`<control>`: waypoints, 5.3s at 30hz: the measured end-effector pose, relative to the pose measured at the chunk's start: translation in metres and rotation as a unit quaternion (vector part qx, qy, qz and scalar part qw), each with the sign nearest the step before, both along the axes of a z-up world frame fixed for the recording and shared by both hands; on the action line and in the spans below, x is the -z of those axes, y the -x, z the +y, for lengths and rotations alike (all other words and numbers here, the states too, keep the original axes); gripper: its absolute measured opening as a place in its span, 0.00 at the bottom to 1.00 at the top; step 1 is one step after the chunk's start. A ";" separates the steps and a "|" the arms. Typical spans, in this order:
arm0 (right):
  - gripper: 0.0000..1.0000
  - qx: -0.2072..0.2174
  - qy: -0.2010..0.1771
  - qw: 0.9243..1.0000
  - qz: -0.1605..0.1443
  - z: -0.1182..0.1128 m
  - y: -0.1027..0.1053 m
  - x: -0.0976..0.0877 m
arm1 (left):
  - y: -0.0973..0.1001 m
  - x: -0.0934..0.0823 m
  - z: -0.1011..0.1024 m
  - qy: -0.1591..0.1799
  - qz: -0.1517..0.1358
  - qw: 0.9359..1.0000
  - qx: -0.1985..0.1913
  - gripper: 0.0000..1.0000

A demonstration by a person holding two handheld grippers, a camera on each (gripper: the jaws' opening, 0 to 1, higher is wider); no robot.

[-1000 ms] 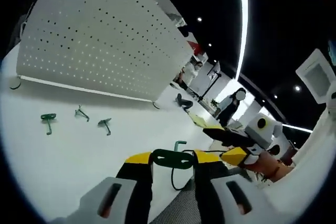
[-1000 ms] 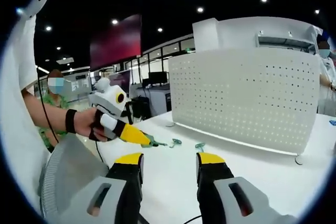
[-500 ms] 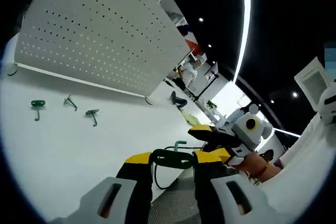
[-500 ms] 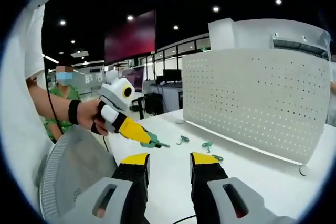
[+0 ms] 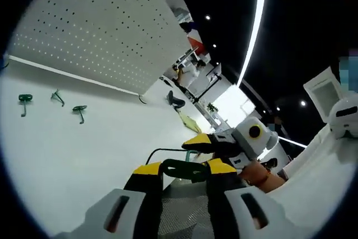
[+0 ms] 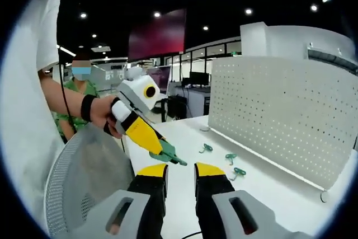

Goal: Insert the hook assembly into the mounting plate slot until the hook locks in place.

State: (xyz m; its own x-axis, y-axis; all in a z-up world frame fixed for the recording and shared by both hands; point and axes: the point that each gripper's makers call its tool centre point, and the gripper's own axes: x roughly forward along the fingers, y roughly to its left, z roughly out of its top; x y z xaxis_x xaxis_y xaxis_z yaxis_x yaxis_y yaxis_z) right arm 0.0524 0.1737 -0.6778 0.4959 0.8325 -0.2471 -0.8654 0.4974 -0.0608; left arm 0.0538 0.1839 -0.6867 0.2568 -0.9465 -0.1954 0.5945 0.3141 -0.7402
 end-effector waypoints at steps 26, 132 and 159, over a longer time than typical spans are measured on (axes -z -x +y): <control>0.03 -0.066 0.069 0.992 -0.084 0.006 0.018 -0.005 | 0.017 -0.013 -0.012 0.066 0.038 0.995 0.059 0.31; 0.00 0.333 0.019 0.942 0.047 -0.030 -0.156 -0.085 | -0.037 -0.035 0.109 -0.122 -0.330 0.929 -0.113 0.91; 0.00 0.404 -0.002 0.912 0.076 -0.049 -0.209 -0.101 | -0.037 -0.021 0.104 -0.110 -0.314 0.938 -0.099 0.91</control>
